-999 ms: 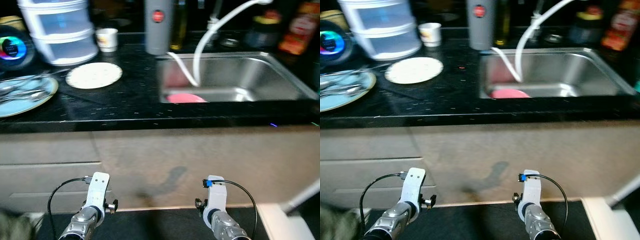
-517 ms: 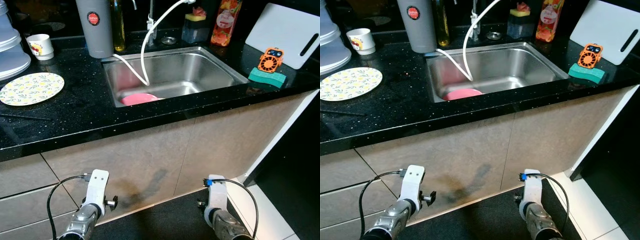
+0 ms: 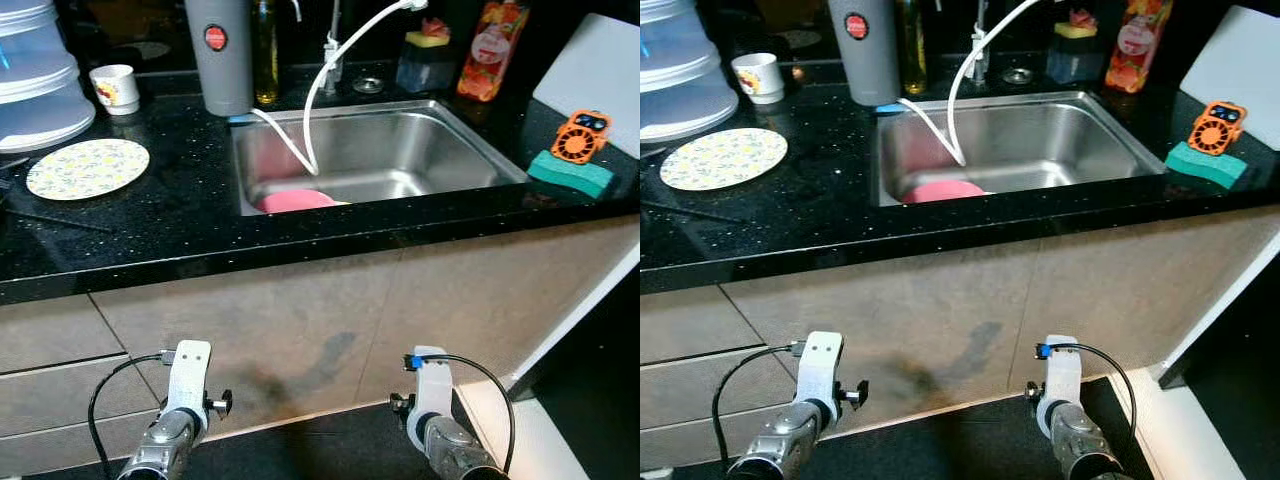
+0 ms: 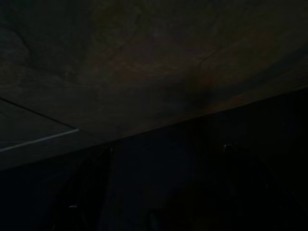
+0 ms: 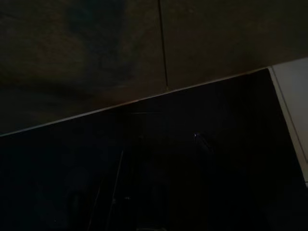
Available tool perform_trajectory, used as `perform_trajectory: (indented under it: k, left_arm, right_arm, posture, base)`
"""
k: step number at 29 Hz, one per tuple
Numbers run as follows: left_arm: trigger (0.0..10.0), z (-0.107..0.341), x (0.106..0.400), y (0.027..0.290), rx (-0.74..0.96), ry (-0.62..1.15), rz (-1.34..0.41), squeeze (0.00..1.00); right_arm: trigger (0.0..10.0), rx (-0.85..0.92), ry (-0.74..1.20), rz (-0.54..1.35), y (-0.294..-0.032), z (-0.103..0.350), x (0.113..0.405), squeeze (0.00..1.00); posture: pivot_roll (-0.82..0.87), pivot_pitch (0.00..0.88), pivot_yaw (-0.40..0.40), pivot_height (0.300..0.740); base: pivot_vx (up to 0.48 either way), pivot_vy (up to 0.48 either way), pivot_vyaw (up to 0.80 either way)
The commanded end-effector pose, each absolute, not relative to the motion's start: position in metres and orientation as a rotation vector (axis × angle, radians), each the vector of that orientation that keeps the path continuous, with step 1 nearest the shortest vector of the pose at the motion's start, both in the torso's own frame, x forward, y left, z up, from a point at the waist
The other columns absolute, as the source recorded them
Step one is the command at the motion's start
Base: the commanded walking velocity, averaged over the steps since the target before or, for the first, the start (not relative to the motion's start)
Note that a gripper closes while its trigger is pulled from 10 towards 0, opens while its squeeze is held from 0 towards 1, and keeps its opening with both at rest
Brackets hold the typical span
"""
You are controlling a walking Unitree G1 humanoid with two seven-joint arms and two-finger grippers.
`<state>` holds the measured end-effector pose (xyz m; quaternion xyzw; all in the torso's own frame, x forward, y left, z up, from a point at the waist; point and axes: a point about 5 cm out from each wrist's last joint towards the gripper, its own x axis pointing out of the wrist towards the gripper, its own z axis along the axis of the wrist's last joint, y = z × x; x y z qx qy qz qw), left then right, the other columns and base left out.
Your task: Kitchen organization
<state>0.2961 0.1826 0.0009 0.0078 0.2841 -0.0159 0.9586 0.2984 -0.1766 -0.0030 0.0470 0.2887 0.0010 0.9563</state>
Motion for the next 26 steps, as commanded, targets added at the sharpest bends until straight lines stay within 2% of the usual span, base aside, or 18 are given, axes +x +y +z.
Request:
perform_trajectory:
  k: [1,9,12,26]
  left_arm:
    - [10.0,-0.0051,0.2898,0.1842,0.004,0.602,-0.023,0.00]
    - [10.0,-0.0035,0.2903,0.1858,-0.020,0.583,-0.017,0.00]
    - [10.0,-0.0039,0.2899,0.1848,-0.001,0.590,-0.029,0.00]
    - [10.0,-0.0036,0.2895,0.1851,-0.041,0.572,0.022,0.00]
  right_arm:
    - [10.0,0.085,0.616,0.022,-0.1725,-0.0077,0.2946,0.00]
    - [10.0,0.077,0.612,0.034,-0.1708,-0.0057,0.2969,0.00]
    - [10.0,0.076,0.611,0.037,-0.1704,-0.0053,0.2974,0.00]
    - [10.0,0.062,0.608,0.049,-0.1719,-0.0032,0.2994,0.00]
  posture:
    - [0.01,0.149,-0.008,0.740]
    - [0.01,0.150,-0.022,0.740]
    - [0.00,0.150,-0.025,0.740]
    - [0.00,0.151,-0.039,0.740]
  base:
    - [0.000,0.000,0.00]
    - [0.000,0.000,0.00]
    - [0.000,-0.480,0.00]
    - [0.000,0.000,0.00]
